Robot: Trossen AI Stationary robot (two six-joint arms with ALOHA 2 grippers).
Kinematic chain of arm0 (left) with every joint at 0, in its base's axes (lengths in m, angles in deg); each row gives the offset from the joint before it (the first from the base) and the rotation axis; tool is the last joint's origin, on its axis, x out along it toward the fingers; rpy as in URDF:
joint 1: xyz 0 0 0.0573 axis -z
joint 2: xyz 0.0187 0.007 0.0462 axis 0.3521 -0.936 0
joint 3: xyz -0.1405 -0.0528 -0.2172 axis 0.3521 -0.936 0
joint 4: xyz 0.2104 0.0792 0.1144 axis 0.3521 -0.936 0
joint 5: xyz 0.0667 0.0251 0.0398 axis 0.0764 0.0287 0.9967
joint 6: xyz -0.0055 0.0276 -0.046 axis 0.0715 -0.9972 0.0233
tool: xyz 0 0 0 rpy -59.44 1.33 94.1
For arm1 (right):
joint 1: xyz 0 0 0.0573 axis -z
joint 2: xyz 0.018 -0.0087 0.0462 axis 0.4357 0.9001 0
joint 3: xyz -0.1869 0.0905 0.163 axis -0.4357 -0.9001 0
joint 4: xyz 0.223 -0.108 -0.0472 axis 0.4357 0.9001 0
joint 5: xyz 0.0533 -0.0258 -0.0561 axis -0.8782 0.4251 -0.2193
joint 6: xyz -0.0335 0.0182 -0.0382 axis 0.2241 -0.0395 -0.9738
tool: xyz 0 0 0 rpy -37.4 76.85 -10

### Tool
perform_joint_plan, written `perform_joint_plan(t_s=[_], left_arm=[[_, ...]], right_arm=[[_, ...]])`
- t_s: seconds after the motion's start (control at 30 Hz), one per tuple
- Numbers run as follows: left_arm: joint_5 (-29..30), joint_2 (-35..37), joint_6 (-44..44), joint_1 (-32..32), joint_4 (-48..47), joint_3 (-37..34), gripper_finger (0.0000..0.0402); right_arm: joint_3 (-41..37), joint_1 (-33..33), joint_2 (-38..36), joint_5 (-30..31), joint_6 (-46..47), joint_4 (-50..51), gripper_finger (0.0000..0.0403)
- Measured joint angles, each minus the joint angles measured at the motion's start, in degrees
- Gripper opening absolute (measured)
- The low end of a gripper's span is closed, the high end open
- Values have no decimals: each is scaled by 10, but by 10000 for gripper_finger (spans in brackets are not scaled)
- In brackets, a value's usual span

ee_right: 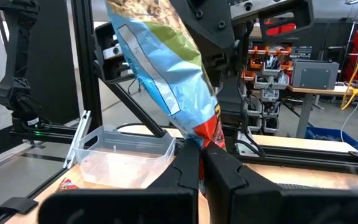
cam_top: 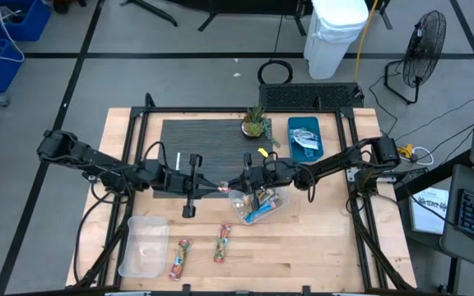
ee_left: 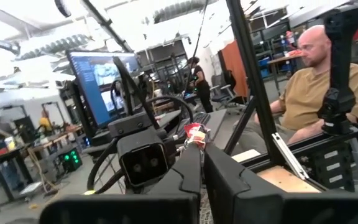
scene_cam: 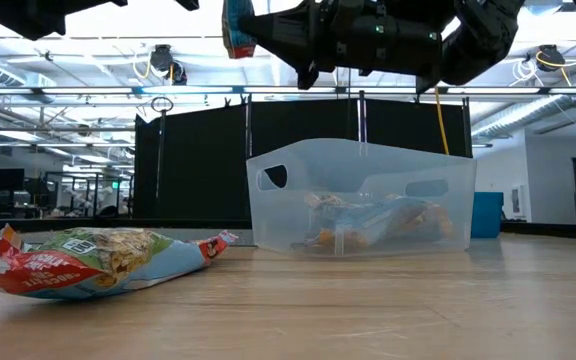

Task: Pick and place Granola Bars by type
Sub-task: Put the right red granola bar into the bottom transparent bin

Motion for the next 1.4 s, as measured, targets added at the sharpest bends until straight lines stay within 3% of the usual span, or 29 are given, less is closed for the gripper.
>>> perform_joint_plan(t_s=[0.17, 0.27, 0.5, 0.63, 0.77, 1.03, 1.2, 1.4], left_arm=[[-11, 0, -15, 0, 0, 0, 5], [-10, 0, -15, 0, 0, 0, 4], [-3, 11, -15, 1, -9, 0, 2], [36, 54, -16, 13, -82, 0, 1], [96, 129, -14, 47, -197, 0, 1], [285, 243, -8, 168, -349, 0, 0], [399, 263, -8, 247, -386, 0, 0], [486, 264, 48, 336, -410, 0, 0]], right_arm=[[0, 0, 0, 0, -2, 0, 2], [0, 0, 0, -4, 8, 3, 23], [0, 0, 0, -44, 0, 24, 158], [-6, 0, -16, -44, 14, 43, 239], [-40, 3, -76, -39, 29, 84, 283], [-201, 7, -248, 50, 54, 94, 290], [-329, 7, -382, 108, 67, 78, 282], [-460, -11, -490, 157, 84, 4, 279]])
